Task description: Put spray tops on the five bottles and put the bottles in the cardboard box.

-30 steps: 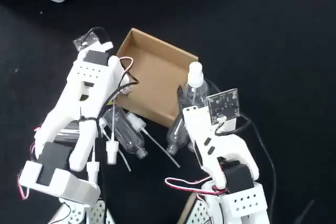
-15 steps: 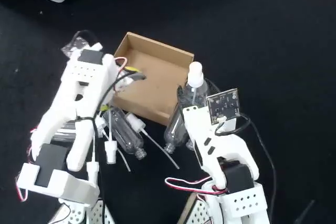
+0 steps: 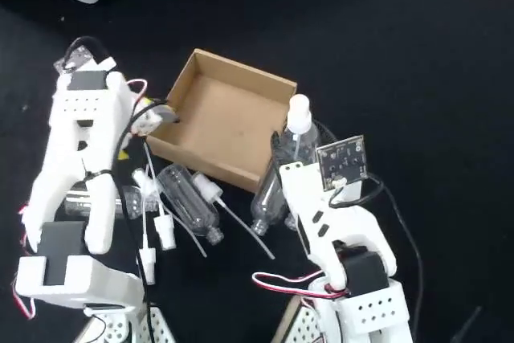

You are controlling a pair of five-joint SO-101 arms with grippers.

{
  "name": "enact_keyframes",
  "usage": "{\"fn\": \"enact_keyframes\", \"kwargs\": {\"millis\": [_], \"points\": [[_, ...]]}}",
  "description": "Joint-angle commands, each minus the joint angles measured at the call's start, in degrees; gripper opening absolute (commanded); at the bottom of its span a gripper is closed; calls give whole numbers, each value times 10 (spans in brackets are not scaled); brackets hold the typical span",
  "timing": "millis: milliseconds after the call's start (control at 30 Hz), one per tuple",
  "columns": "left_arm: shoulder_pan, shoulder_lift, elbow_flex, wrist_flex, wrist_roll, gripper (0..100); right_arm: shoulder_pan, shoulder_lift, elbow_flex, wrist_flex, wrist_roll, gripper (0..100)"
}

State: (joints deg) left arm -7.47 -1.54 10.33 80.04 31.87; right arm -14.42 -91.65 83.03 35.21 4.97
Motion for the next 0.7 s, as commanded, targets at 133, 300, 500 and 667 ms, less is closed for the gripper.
{"fn": "enact_keyframes", "kwargs": {"millis": [133,300,500,667], "points": [[-10,-30,25,-98,-121,388,10,-15,-60,-18,-4,49],[-7,-30,77,-184,-156,370,10,-15,-60,-18,-4,49],[-5,-30,110,-248,-215,168,10,-15,-60,-18,-3,49],[11,-31,119,-244,-244,109,10,-15,-60,-18,-2,49]]}}
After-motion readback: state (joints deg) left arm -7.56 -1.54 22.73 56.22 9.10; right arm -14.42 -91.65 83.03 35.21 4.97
